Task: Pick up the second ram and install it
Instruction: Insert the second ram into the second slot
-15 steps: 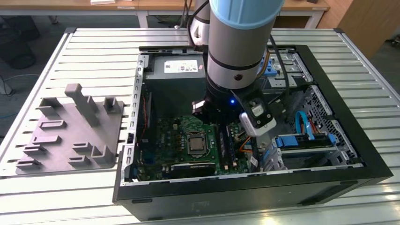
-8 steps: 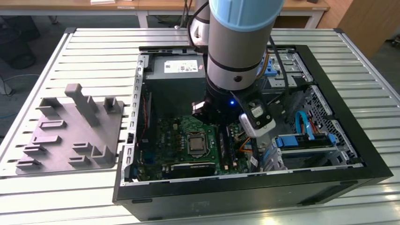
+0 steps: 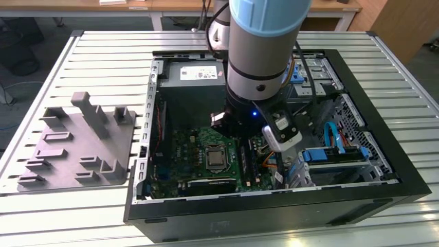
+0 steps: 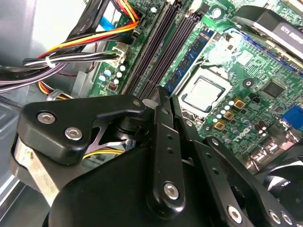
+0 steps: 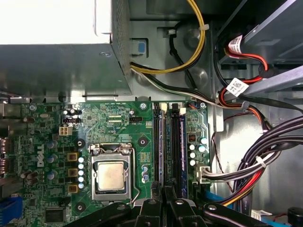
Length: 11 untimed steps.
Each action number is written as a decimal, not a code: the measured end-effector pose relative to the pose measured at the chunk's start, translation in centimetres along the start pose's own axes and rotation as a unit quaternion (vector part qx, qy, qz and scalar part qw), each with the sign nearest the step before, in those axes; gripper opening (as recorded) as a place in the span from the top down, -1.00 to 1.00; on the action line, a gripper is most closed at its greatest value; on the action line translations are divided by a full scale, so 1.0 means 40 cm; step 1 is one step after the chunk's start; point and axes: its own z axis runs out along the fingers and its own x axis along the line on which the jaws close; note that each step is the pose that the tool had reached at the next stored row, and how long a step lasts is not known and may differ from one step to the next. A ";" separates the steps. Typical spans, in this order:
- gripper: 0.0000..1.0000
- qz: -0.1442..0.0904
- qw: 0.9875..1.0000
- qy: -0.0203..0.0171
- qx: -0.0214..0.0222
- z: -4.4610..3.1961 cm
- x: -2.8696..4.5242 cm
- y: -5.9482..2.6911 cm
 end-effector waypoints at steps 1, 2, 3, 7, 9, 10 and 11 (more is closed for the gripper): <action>0.73 0.000 1.000 0.000 0.000 0.001 0.000 0.000; 0.73 0.000 1.000 0.000 0.000 0.002 0.000 0.000; 0.73 0.000 1.000 0.000 0.000 0.003 0.000 0.000; 0.73 0.000 1.000 0.000 0.000 0.007 0.000 -0.001; 0.73 0.000 1.000 0.000 0.001 0.010 0.000 -0.001; 0.73 0.000 1.000 0.000 0.001 0.012 0.000 -0.002; 0.73 0.000 1.000 0.000 0.001 0.013 0.000 -0.002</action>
